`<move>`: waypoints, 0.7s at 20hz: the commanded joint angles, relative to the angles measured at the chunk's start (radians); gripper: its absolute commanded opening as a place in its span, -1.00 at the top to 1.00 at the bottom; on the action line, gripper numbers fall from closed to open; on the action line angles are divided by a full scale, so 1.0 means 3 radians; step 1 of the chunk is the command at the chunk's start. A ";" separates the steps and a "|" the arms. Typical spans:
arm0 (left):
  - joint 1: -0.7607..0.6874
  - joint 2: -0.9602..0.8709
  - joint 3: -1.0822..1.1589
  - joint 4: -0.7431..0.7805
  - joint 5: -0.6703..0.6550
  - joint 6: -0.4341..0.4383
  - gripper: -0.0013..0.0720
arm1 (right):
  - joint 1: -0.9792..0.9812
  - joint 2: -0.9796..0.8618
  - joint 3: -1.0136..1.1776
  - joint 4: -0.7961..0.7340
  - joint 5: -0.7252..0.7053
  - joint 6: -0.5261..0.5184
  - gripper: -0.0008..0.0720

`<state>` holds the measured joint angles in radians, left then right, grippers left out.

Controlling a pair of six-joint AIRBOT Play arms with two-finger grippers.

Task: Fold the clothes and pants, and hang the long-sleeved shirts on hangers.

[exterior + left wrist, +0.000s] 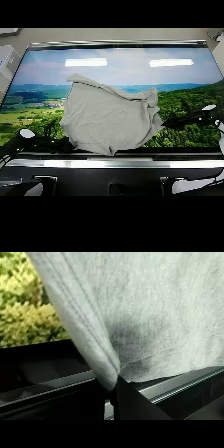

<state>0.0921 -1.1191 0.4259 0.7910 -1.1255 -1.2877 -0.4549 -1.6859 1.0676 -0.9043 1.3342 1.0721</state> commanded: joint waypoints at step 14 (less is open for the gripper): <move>0.0520 -0.0094 0.3779 -0.0003 0.0816 -0.0429 0.93 | 0.0665 0.1640 0.0904 0.0322 -0.1010 0.0247 0.88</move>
<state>0.1974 -1.1294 1.3029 0.7868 -0.9783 -1.3705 -0.3321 -1.2724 1.2179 -0.7513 1.1763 1.0763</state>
